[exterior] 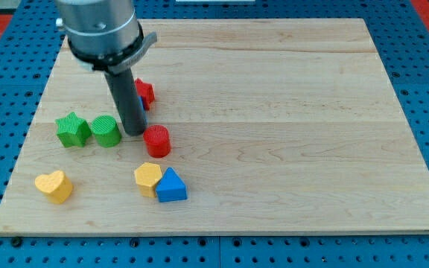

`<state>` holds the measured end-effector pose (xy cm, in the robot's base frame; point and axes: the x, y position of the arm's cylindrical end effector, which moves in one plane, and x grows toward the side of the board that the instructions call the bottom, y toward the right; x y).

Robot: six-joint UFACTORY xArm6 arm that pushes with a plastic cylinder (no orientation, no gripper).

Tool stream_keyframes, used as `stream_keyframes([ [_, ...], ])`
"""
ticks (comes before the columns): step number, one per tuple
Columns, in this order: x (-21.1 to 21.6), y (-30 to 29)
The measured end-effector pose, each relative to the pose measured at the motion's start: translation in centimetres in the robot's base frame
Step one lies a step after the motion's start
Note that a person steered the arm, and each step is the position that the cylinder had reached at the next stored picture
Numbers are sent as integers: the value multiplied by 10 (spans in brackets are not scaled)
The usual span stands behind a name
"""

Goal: Push the blue triangle i between the red circle and yellow heart

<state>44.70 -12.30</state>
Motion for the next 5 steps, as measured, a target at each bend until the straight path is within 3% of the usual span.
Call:
stream_keyframes([
  [1, -25, 62],
  [2, -1, 121],
  [3, 59, 173],
  [4, 119, 125],
  [5, 123, 97],
])
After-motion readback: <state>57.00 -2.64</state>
